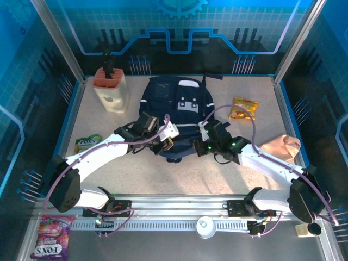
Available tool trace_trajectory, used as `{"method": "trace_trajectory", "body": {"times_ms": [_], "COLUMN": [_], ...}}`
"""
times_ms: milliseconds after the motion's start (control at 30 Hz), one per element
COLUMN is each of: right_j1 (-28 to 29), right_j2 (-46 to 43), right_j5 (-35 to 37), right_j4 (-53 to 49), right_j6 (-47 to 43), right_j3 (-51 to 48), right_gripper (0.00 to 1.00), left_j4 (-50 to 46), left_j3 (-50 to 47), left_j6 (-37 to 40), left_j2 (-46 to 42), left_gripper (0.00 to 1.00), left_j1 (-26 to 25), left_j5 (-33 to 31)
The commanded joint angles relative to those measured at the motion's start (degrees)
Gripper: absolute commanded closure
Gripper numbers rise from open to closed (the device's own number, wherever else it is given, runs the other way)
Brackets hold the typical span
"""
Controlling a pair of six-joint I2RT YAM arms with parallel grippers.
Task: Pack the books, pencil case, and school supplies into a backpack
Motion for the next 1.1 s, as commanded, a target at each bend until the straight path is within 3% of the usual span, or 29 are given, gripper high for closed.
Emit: {"method": "trace_trajectory", "body": {"times_ms": [0, 133, 300, 467, 700, 800, 967, 1067], "right_j1": [-4.5, -4.6, -5.8, -2.5, 8.4, 9.2, 5.8, 3.0], "right_j2": [-1.0, -1.5, -0.5, -2.2, 3.2, 3.2, 0.5, -1.7], "right_j5": [9.1, 6.0, 14.9, -3.0, -7.8, -5.0, 8.0, 8.4], "right_j4": [-8.4, -8.2, -12.9, -7.2, -8.1, -8.7, -16.7, -18.2], "right_j6": [1.9, 0.0, 2.3, -3.0, -3.6, -2.0, 4.6, 7.2], "right_j3": [-1.6, 0.5, 3.1, 4.9, 13.4, 13.0, 9.5, 5.7], "right_gripper": [0.96, 0.94, 0.94, 0.90, 0.91, 0.92, 0.92, 0.90], "left_j4": [-1.2, -1.4, -1.8, -0.8, 1.4, 0.9, -0.6, -0.1], "left_j3": [2.4, 3.9, 4.6, 6.3, 8.7, 9.0, 7.6, 6.2], "left_j6": [-2.7, -3.8, -4.4, -7.5, -11.8, -12.0, -12.5, -13.0], "left_j2": [-4.4, -5.7, -6.9, -5.3, 0.5, 1.6, 0.2, -0.9], "left_gripper": [1.00, 1.00, 1.00, 1.00, 1.00, 1.00, 1.00, 1.00], "left_j1": [1.9, 2.0, 2.2, 2.2, 1.7, 1.6, 2.4, 2.7], "left_j5": [-4.1, -1.3, -3.2, -3.1, -1.8, -3.5, -8.9, -8.5]}}
